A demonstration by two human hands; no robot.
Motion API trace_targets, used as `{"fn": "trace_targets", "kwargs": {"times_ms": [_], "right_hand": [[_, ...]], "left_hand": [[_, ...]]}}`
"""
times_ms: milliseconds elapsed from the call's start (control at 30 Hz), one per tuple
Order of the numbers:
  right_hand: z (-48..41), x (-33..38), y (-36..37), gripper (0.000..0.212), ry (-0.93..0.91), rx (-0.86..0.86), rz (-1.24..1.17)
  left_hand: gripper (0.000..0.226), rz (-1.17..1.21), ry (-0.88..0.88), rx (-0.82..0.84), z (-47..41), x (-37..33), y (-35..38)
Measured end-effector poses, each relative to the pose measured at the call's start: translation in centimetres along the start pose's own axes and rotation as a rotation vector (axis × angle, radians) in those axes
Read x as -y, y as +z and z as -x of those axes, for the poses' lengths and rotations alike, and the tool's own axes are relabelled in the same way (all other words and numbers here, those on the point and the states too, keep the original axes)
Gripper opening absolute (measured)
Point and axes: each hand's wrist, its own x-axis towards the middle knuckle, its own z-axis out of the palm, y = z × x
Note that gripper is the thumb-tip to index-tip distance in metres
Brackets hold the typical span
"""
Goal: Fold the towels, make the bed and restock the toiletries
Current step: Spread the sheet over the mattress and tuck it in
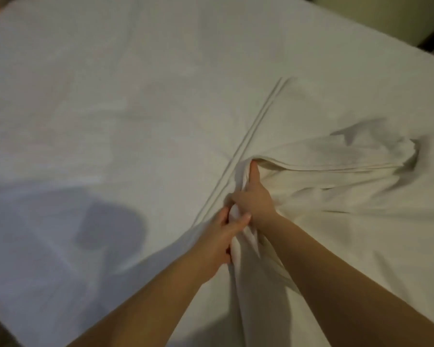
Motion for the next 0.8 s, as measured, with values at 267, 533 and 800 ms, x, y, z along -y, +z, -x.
{"fn": "trace_targets", "kwargs": {"times_ms": [267, 533, 800], "right_hand": [[0.6, -2.1, -0.1, 0.08, 0.015, 0.085, -0.382], [11.4, -9.1, -3.2, 0.05, -0.122, -0.223, 0.142], [20.1, -17.2, -6.5, 0.043, 0.074, -0.191, 0.506]], "left_hand": [[0.058, -0.018, -0.017, -0.233, -0.5, 2.6, 0.0], [0.035, 0.217, -0.075, -0.153, 2.4, 3.1, 0.3], [0.044, 0.225, -0.028, -0.248, 9.7, 11.6, 0.1]]}}
